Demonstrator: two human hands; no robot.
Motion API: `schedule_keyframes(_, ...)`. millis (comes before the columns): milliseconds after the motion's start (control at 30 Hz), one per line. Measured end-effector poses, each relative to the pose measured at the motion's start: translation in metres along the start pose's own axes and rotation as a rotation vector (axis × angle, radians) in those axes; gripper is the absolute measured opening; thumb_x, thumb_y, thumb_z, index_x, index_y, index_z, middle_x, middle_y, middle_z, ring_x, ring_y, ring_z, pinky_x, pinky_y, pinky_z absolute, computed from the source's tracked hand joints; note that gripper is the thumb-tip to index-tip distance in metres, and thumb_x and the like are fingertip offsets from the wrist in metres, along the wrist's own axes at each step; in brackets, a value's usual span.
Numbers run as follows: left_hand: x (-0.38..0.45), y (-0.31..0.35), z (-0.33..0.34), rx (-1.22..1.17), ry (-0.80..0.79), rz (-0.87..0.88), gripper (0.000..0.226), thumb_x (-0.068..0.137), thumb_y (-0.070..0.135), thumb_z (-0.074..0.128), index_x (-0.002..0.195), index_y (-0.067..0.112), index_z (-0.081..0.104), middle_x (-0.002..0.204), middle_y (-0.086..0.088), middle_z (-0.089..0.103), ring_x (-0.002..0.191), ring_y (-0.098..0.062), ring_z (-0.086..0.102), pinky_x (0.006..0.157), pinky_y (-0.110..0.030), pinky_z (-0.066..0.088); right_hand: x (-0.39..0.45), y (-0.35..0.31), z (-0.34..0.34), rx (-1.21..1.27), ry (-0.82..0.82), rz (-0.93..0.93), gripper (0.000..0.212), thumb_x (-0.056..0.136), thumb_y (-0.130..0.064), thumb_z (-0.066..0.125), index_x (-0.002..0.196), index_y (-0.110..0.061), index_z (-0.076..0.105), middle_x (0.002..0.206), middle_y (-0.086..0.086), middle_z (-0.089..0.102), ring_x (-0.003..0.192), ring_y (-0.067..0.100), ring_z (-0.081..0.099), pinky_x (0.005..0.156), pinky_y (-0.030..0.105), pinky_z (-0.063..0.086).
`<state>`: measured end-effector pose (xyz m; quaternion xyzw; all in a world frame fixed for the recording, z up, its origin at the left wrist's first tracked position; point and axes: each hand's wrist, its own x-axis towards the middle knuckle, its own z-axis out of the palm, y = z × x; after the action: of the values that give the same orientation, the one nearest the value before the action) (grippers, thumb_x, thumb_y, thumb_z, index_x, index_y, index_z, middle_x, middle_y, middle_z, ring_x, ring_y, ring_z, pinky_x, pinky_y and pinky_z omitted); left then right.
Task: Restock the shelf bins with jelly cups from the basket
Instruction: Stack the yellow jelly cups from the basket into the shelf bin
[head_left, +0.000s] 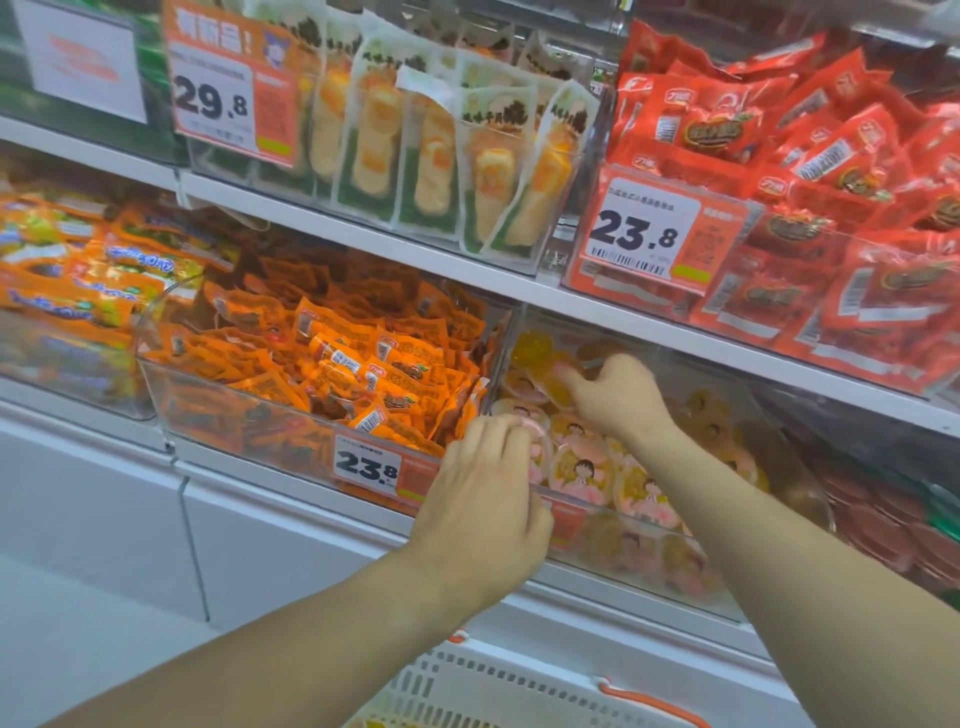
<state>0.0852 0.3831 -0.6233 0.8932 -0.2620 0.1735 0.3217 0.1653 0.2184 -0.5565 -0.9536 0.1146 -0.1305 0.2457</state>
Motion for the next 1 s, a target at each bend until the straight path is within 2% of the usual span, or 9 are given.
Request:
schedule_keyframes(100,0.0,-0.002,0.005,0.069,-0.047,-0.002,0.05,0.081,0.031,0.042,0.127,0.015,0.049,0.132,0.0,0.043,0.126,-0.02,0.035,0.103,-0.037,0.037,0.019,-0.007,0.023,-0.15,-0.023,-0.04,0.046,0.094,-0.04,0.061,0.123,-0.004,0.06,0.117,0.015,0.066,0.106,0.033,0.063,0.079,0.032,0.047)
schedule_keyframes(167,0.0,-0.002,0.007,0.1,-0.058,0.002,0.05,0.08,0.033,0.042,0.126,0.016,0.049,0.13,0.0,0.044,0.124,-0.021,0.036,0.103,-0.037,0.037,0.036,-0.004,0.039,-0.172,-0.034,-0.023,0.055,0.089,-0.045,0.064,0.127,-0.006,0.057,0.125,0.015,0.062,0.111,0.032,0.061,0.083,0.032,0.048)
schedule_keyframes(300,0.004,-0.002,0.009,0.058,-0.006,0.019,0.039,0.08,0.029,0.045,0.117,0.016,0.052,0.12,0.0,0.048,0.113,-0.022,0.04,0.096,-0.036,0.04,0.061,0.0,0.059,-0.199,-0.009,0.002,0.073,0.074,-0.065,0.063,0.12,-0.007,0.059,0.116,0.016,0.062,0.103,0.033,0.062,0.076,0.03,0.047)
schedule_keyframes(500,0.006,0.002,0.003,-0.256,0.15,0.076,0.011,0.083,0.017,0.051,0.091,0.018,0.058,0.094,0.007,0.056,0.092,-0.008,0.047,0.079,-0.028,0.043,0.063,-0.003,0.06,-0.248,0.033,-0.059,0.075,0.083,-0.066,0.06,0.122,-0.002,0.058,0.118,0.02,0.062,0.106,0.035,0.061,0.081,0.035,0.049)
schedule_keyframes(567,0.002,0.004,0.001,-0.288,0.156,0.075,0.009,0.082,0.018,0.051,0.086,0.02,0.059,0.087,0.011,0.057,0.081,-0.006,0.049,0.07,-0.031,0.045,0.046,-0.001,0.046,-0.224,0.077,-0.112,0.065,0.091,-0.057,0.056,0.123,0.001,0.058,0.116,0.02,0.063,0.108,0.036,0.061,0.084,0.036,0.048)
schedule_keyframes(700,-0.011,0.009,0.007,-0.323,0.077,0.027,0.01,0.079,0.023,0.052,0.082,0.025,0.061,0.065,0.015,0.054,0.065,-0.012,0.052,0.058,-0.035,0.046,-0.012,0.006,0.009,-0.009,0.293,-0.274,0.028,0.096,-0.034,0.056,0.089,-0.008,0.063,0.078,0.006,0.061,0.084,0.029,0.063,0.067,0.028,0.036)
schedule_keyframes(867,-0.039,0.01,0.042,-0.168,-0.254,-0.008,0.006,0.08,0.026,0.048,0.081,0.029,0.053,0.058,0.009,0.053,0.065,-0.021,0.056,0.06,-0.036,0.048,-0.104,0.033,0.009,0.338,0.519,-0.428,0.017,0.092,-0.016,0.063,0.077,-0.012,0.059,0.072,0.0,0.058,0.067,0.012,0.05,0.064,0.023,0.038)
schedule_keyframes(933,-0.057,-0.002,0.062,-0.018,-0.551,-0.038,0.005,0.089,0.025,0.05,0.089,0.025,0.055,0.076,0.004,0.063,0.081,-0.027,0.062,0.069,-0.038,0.051,-0.138,0.056,0.031,0.435,0.504,-0.406,0.018,0.091,-0.009,0.064,0.075,-0.008,0.058,0.069,0.001,0.055,0.065,0.011,0.046,0.064,0.02,0.036)
schedule_keyframes(1000,-0.078,-0.022,0.083,0.198,-0.941,-0.093,0.018,0.096,0.027,0.049,0.105,0.015,0.061,0.104,-0.007,0.067,0.1,-0.03,0.062,0.083,-0.036,0.05,-0.168,0.084,0.065,0.518,0.366,-0.311,0.019,0.094,-0.01,0.063,0.076,-0.007,0.058,0.067,0.004,0.055,0.063,0.013,0.047,0.061,0.02,0.036)
